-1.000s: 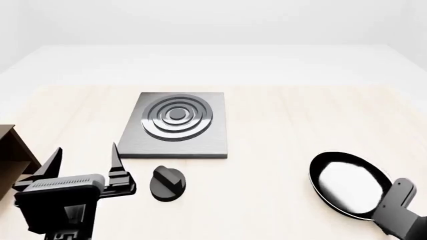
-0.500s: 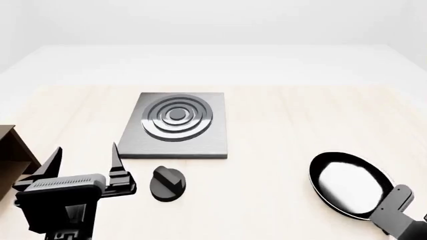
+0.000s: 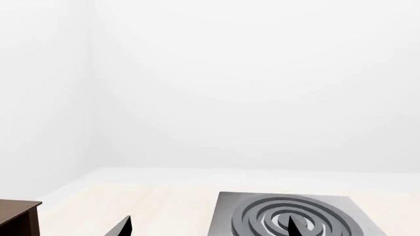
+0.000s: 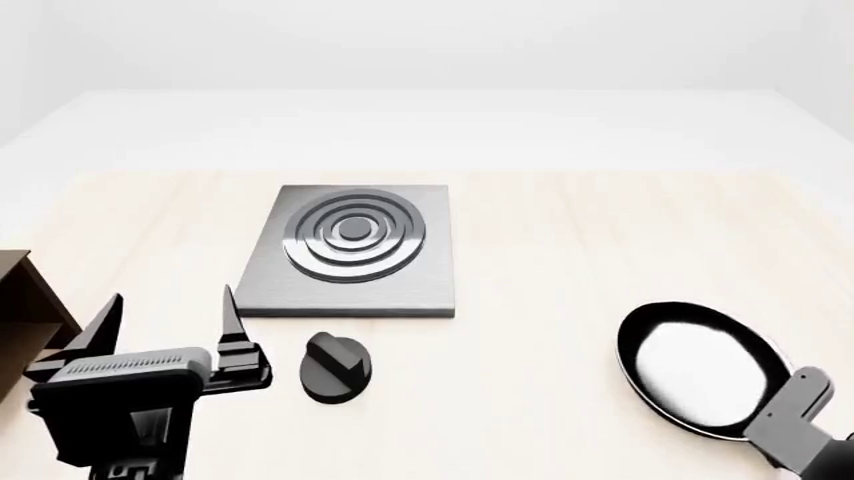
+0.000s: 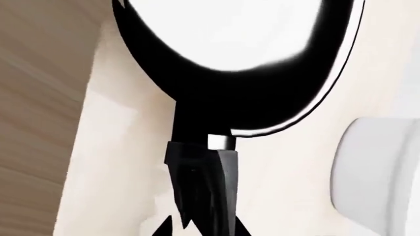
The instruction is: Turn on the stove and put the frying pan on it.
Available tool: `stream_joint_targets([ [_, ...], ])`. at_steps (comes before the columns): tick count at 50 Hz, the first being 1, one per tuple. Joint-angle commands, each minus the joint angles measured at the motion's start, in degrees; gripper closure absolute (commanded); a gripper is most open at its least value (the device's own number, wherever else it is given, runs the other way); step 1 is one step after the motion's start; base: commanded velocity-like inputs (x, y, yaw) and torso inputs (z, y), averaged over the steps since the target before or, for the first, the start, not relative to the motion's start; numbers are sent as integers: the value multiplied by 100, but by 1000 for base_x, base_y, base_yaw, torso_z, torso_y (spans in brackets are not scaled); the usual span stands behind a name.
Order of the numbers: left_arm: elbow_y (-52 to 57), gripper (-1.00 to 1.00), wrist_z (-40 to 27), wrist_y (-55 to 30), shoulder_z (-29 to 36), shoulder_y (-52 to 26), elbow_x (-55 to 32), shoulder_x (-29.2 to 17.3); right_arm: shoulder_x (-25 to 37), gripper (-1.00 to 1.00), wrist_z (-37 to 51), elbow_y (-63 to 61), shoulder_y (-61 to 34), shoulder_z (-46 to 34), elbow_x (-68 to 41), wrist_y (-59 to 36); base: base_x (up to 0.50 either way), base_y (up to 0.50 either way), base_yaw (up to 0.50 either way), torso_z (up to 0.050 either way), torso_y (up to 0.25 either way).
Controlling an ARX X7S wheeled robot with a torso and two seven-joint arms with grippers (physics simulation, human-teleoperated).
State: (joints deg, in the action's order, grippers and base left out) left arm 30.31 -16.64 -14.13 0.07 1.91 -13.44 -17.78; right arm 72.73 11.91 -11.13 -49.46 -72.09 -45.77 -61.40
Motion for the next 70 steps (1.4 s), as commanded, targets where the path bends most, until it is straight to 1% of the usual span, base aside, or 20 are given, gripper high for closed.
stream_joint_targets([
  [1,31,-100,-29,9,15,15,-9,-19,209,100,-176,-518,-279,129,139,-268,0,0,0,0,0],
  [7,66,-100,-48,7,5,22,-25,-33,467,100,-383,-1054,-746,387,45,-606,0,0,1,0,0],
  [12,69,-100,-53,26,12,40,-29,-42,503,100,-428,-1367,-1045,569,-64,-939,0,0,1,0,0],
  [17,79,-100,-56,32,20,50,-40,-52,483,100,-684,-1702,-1501,803,-137,-1262,0,0,1,0,0],
  [18,62,-100,-55,42,19,50,-46,-50,435,100,-799,-1768,-1657,795,-6,-1392,0,0,3,0,0],
  [25,81,-100,-67,30,28,50,-60,-66,274,100,-1081,-1804,-2119,927,204,-1525,0,0,0,0,0],
  [38,97,-100,-90,17,55,53,-70,-93,56,100,-1460,-1720,-2739,1040,596,-1485,0,0,0,0,0],
  [50,69,-100,-110,42,58,61,-87,-109,-343,100,-1609,-1587,-3116,1182,754,-1286,0,0,0,0,1],
  [54,33,-100,-113,65,78,64,-78,-106,-592,100,-1605,-1443,-3296,1361,782,-1098,0,0,0,0,3],
  [57,14,-100,-110,68,107,68,-75,-101,-841,100,-1403,-1211,-3270,1507,841,-864,0,0,0,0,0],
  [60,18,-100,-121,63,106,66,-78,-107,-1054,100,-1318,-1062,-3193,1452,969,-667,0,0,0,0,3],
  [64,-1,-100,-124,83,99,65,-88,-112,-1331,100,-1219,-822,-3107,1569,956,-384,0,0,0,0,0],
  [70,-21,-100,-140,91,92,58,-95,-121,-1752,100,-1240,-458,-3076,1525,1092,-34,0,0,0,0,2],
])
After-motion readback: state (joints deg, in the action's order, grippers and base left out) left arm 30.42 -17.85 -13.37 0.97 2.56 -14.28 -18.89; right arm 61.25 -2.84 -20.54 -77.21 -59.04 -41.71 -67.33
